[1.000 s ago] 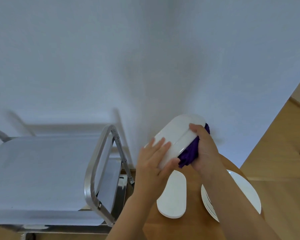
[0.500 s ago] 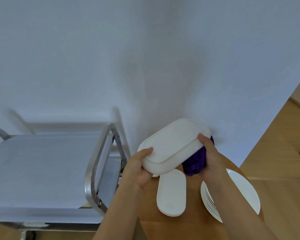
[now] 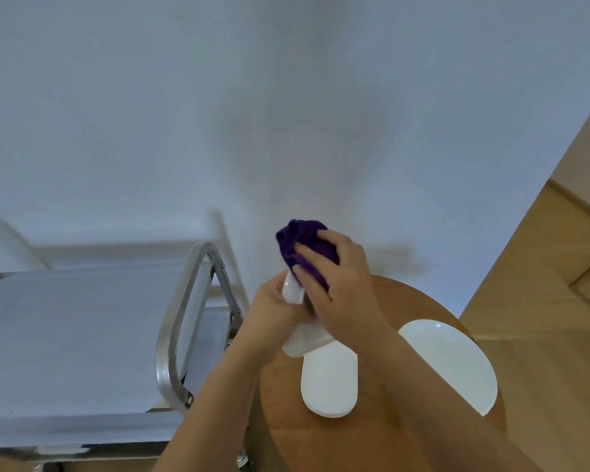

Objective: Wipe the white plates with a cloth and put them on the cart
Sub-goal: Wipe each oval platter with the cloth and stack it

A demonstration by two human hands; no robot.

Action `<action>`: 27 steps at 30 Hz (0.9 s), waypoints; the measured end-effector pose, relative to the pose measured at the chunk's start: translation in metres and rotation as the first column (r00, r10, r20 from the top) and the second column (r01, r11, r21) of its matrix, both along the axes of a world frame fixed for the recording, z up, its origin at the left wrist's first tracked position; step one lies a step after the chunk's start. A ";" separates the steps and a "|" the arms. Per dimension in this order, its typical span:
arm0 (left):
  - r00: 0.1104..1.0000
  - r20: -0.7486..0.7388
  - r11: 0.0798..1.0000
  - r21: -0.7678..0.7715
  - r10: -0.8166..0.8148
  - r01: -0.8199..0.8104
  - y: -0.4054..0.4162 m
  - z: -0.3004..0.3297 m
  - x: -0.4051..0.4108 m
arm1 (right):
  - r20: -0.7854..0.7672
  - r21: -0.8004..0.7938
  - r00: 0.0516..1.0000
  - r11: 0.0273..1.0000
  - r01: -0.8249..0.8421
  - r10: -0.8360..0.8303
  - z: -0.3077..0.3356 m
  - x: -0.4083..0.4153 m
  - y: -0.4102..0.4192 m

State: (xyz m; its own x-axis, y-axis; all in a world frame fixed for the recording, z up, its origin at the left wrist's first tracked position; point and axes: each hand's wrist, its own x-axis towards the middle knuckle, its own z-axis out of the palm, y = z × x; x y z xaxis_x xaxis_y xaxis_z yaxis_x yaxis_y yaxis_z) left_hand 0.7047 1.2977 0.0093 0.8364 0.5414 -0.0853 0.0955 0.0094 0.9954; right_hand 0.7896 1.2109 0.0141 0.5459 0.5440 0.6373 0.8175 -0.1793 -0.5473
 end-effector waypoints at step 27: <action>0.895 0.348 0.874 -0.478 0.280 -0.087 -0.006 0.005 -0.017 | -0.729 0.212 0.684 0.959 0.187 0.028 0.004 0.072 -0.024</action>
State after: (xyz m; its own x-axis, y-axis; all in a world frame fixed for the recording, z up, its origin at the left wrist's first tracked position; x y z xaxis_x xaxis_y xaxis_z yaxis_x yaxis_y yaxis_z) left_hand 0.6877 1.2916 0.0140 0.7386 0.6732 -0.0368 -0.3513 0.4308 0.8312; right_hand 0.8616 1.1873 0.0180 0.9244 0.3579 0.1319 0.1393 0.0052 -0.9902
